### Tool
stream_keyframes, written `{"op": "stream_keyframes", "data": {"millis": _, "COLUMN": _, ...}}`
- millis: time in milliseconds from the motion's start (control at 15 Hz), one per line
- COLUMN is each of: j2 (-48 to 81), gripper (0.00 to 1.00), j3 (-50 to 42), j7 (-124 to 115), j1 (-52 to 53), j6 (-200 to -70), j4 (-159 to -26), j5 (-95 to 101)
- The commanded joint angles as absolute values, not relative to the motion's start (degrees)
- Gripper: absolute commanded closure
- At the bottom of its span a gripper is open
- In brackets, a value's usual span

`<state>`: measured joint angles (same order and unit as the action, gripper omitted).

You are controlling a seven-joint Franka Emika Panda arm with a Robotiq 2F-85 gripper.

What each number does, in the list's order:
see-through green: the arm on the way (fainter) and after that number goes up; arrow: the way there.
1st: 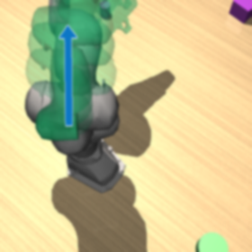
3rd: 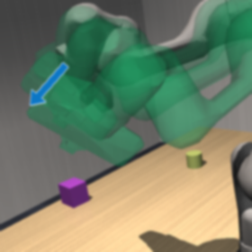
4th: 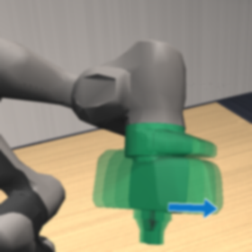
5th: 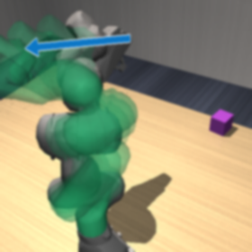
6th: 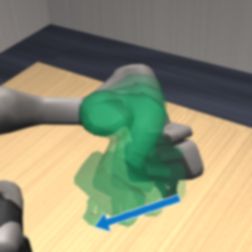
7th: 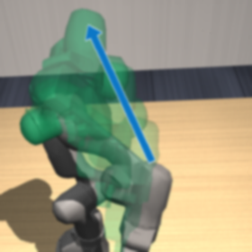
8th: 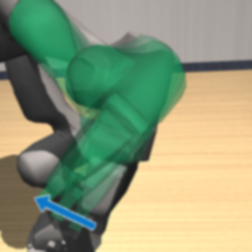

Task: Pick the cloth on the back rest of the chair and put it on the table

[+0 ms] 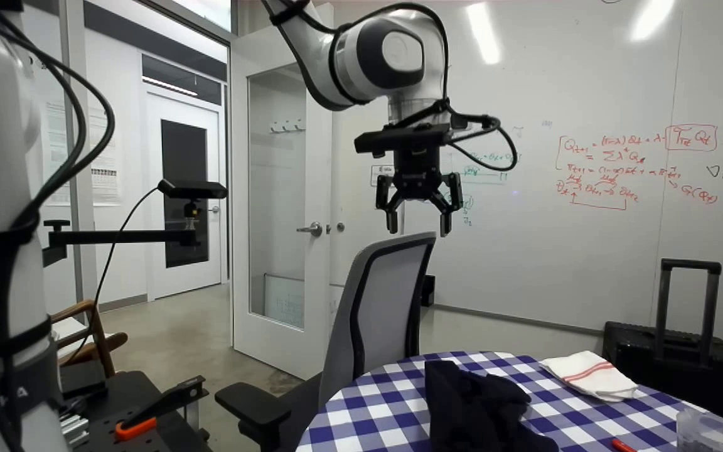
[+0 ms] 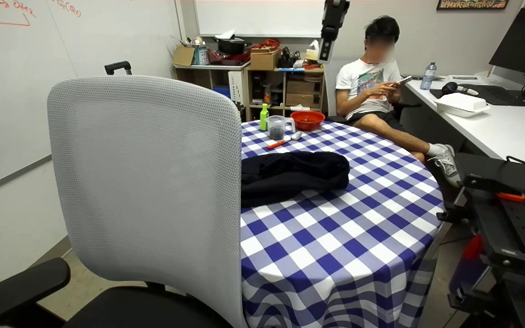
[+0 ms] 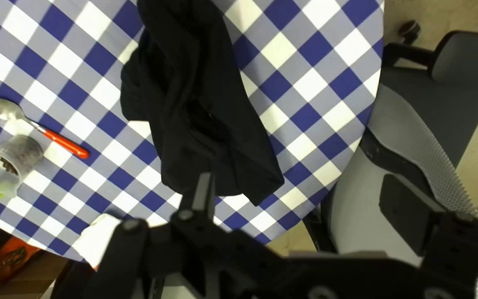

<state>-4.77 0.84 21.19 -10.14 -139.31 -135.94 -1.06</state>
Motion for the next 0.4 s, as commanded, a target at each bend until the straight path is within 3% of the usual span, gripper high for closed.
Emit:
{"op": "stream_keyframes", "data": {"millis": 0, "j2": -11.0, "gripper": 0.0, "j3": -1.5, "j7": 17.2, "j1": -8.0, "j6": -129.0, "j4": -136.7, "j5": 5.9}}
{"op": "stream_keyframes", "data": {"millis": 333, "j2": -11.1, "gripper": 0.0, "j3": -2.7, "j7": 17.3, "j1": -6.9, "j6": -128.3, "j4": -136.0, "j5": 6.0}}
